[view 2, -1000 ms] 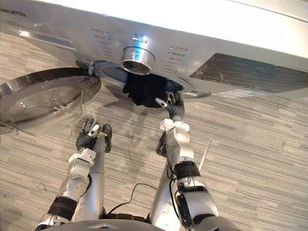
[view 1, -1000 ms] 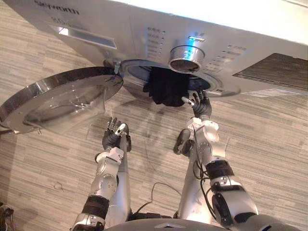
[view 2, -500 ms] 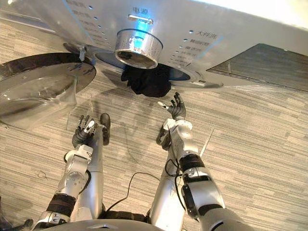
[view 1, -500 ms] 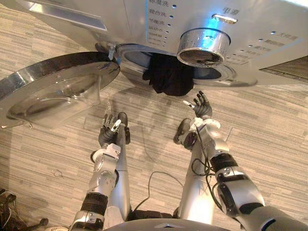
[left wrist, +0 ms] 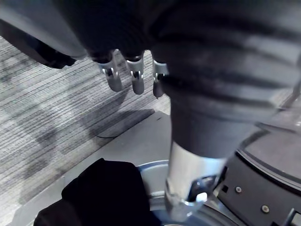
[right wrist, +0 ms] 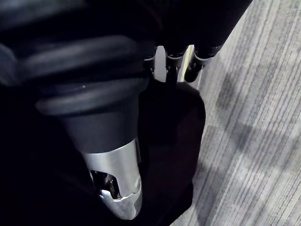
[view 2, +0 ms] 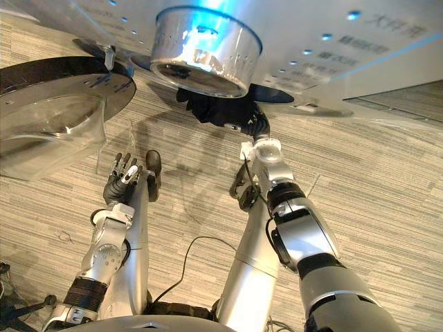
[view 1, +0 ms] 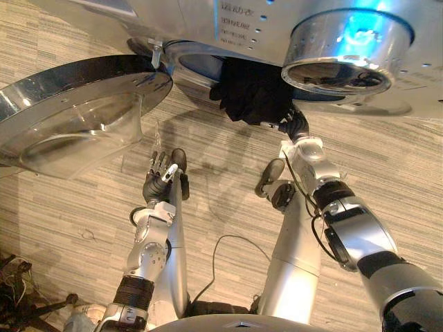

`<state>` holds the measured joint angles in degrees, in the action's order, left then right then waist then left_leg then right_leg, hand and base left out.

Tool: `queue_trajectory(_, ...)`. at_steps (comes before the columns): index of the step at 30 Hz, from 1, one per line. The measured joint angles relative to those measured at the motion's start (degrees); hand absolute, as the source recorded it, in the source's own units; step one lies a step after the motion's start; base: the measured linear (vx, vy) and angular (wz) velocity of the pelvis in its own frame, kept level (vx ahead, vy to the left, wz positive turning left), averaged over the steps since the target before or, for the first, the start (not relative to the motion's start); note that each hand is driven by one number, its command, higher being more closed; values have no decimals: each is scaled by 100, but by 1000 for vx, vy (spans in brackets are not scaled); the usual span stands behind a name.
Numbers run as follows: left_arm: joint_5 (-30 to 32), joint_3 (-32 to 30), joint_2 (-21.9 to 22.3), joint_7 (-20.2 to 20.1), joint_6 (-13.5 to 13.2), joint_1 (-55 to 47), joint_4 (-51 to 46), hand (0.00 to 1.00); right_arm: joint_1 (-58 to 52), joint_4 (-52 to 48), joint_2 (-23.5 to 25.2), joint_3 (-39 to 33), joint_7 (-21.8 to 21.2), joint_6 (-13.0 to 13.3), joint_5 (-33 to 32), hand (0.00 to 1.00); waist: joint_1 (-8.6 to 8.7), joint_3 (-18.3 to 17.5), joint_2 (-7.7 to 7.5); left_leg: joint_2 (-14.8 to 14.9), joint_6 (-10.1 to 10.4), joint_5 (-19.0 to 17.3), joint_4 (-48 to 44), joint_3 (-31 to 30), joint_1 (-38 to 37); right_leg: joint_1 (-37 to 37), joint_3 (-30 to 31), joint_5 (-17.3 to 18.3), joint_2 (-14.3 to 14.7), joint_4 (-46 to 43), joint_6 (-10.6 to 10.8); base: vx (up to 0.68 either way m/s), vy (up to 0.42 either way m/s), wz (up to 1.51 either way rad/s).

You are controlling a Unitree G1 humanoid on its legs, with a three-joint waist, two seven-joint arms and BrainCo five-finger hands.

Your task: Pick up the laundry basket with both hands and put the clothes into the washing machine.

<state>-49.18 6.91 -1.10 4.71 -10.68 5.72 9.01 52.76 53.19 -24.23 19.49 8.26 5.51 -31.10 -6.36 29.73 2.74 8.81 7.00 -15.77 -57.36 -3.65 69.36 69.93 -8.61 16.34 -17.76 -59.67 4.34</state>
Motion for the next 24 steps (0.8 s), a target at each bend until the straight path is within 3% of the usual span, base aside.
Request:
queue_trajectory(4, -3, 7, 28, 6, -52, -83, -228, 0, 201, -6, 16, 225, 68, -25, -3, 0, 8, 1, 3, -69, 4, 5, -61, -34, 191, 179, 1, 34, -78, -117, 41, -13, 8, 11)
queue_trajectory(5, -4, 5, 61, 14, -62, -88, -275, 0, 206, -39, 12, 221, 84, -24, -10, 100, 12, 1, 3, -124, 10, 15, -77, -56, 246, 231, 8, 57, -125, -183, 33, -14, -1, 21)
queue_trajectory(14, -8, -9, 145, 116, -105, -115, -481, 0, 459, -113, 172, -104, 324, -17, -47, 100, -1, 9, 22, -195, 30, 63, -178, -123, 448, 420, 23, 93, -201, -350, 18, -9, 1, 6)
queue_trajectory(24, -23, 41, 177, 248, -120, -119, -504, 0, 313, -435, 424, -956, 754, -28, -334, 100, -1, 43, 110, -282, 17, 91, -201, -127, 455, 427, 45, 109, -288, -418, 43, -14, 12, 4)
